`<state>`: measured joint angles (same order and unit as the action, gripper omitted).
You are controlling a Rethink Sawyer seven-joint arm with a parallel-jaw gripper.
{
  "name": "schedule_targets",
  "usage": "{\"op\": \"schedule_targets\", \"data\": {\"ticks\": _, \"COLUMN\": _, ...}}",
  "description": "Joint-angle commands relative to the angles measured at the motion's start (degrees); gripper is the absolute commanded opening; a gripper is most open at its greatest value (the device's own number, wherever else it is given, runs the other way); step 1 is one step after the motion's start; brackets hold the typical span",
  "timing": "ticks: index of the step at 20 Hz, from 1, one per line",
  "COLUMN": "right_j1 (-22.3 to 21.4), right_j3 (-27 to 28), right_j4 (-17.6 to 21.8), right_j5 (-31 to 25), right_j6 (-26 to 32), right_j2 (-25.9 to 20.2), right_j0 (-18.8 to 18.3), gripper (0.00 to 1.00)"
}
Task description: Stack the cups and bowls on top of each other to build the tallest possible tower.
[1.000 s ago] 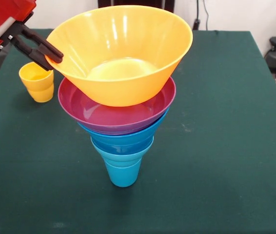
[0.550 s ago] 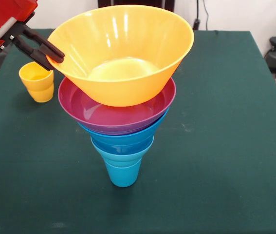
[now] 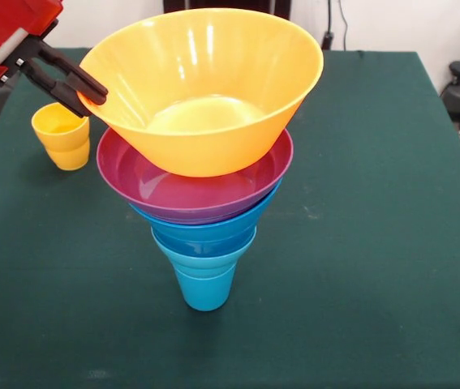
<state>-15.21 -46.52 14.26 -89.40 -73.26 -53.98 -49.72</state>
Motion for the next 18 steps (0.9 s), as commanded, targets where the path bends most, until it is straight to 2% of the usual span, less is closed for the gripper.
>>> {"op": "schedule_targets", "data": {"ticks": 1, "right_j1": 0.13, "right_j3": 0.97, "right_j4": 1.34, "right_j5": 2.39, "right_j6": 17.59, "right_j2": -1.51, "right_j0": 1.71, "gripper": 0.00}}
{"op": "schedule_targets", "data": {"ticks": 18, "right_j1": 0.42, "right_j3": 1.15, "right_j4": 1.64, "right_j5": 2.18, "right_j6": 18.69, "right_j2": -1.64, "right_j0": 1.69, "gripper": 0.00}}
